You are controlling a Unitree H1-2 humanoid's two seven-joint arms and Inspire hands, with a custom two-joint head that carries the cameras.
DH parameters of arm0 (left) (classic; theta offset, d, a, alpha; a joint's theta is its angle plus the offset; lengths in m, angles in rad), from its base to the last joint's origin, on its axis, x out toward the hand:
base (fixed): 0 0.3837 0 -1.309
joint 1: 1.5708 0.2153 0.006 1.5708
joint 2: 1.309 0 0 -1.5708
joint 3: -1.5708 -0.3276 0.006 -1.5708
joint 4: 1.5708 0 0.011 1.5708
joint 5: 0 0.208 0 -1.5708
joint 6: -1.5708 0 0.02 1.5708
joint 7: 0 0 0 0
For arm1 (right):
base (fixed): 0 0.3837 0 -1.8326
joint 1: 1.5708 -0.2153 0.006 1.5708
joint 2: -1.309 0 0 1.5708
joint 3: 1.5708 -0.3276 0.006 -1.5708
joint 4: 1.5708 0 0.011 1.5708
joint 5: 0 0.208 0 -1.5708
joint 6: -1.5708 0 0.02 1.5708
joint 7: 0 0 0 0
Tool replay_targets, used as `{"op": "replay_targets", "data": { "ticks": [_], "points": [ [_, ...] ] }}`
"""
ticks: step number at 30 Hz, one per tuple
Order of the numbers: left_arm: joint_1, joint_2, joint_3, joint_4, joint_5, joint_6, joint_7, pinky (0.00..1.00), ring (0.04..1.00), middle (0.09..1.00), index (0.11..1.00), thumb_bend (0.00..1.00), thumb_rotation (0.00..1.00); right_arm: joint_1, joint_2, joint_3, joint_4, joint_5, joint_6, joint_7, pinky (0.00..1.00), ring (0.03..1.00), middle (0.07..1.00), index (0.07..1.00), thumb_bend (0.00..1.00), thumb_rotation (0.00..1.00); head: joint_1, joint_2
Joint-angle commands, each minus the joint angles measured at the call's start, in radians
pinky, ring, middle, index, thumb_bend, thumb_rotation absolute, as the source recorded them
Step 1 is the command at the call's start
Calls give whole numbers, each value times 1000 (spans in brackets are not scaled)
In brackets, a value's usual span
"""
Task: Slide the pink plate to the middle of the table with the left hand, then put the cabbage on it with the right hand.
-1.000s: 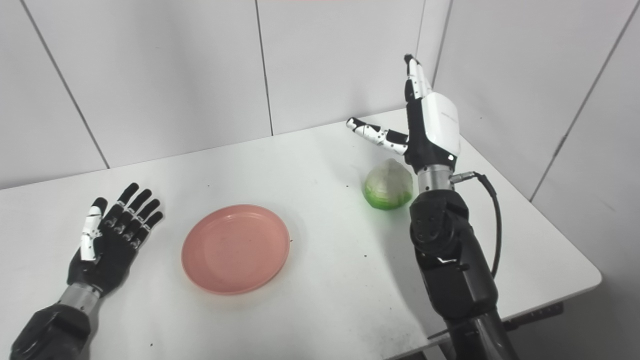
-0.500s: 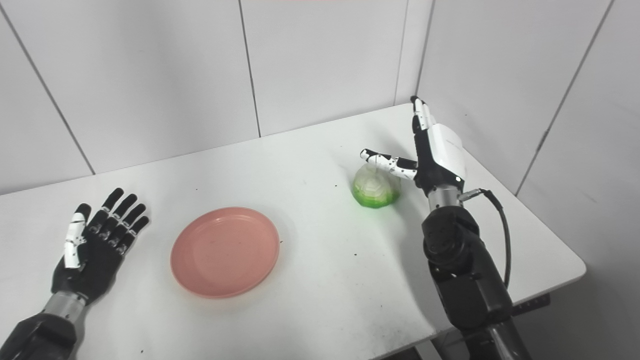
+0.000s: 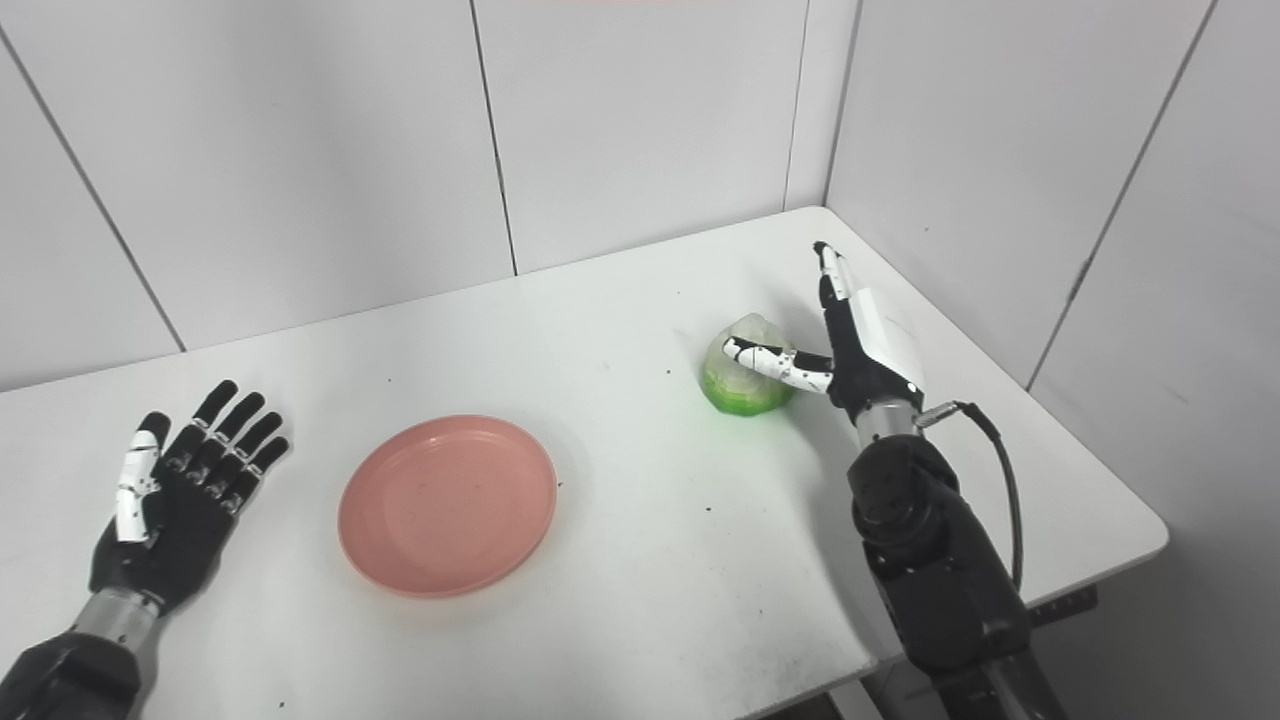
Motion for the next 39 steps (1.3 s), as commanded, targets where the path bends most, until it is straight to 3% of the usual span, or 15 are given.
{"op": "replay_targets", "data": {
  "ticks": [1, 13, 39],
  "points": [
    [31, 20, 2, 14, 8, 56, 18, 944, 929, 938, 936, 476, 1000, -26, -41, 6, -5, 11, -22, 8, 853, 969, 1000, 1000, 1000, 662, 2, 4],
    [48, 25, -1, -28, 13, 75, 24, 943, 929, 941, 937, 460, 1000, -56, -57, 42, 97, 58, -58, 22, 818, 941, 991, 1000, 1000, 622, 2, 20],
    [66, 28, 0, -77, 11, 112, 37, 938, 929, 940, 936, 460, 1000, -113, -46, 84, 228, 99, -124, -22, 850, 956, 997, 1000, 1000, 593, 10, 34]
  ]
}}
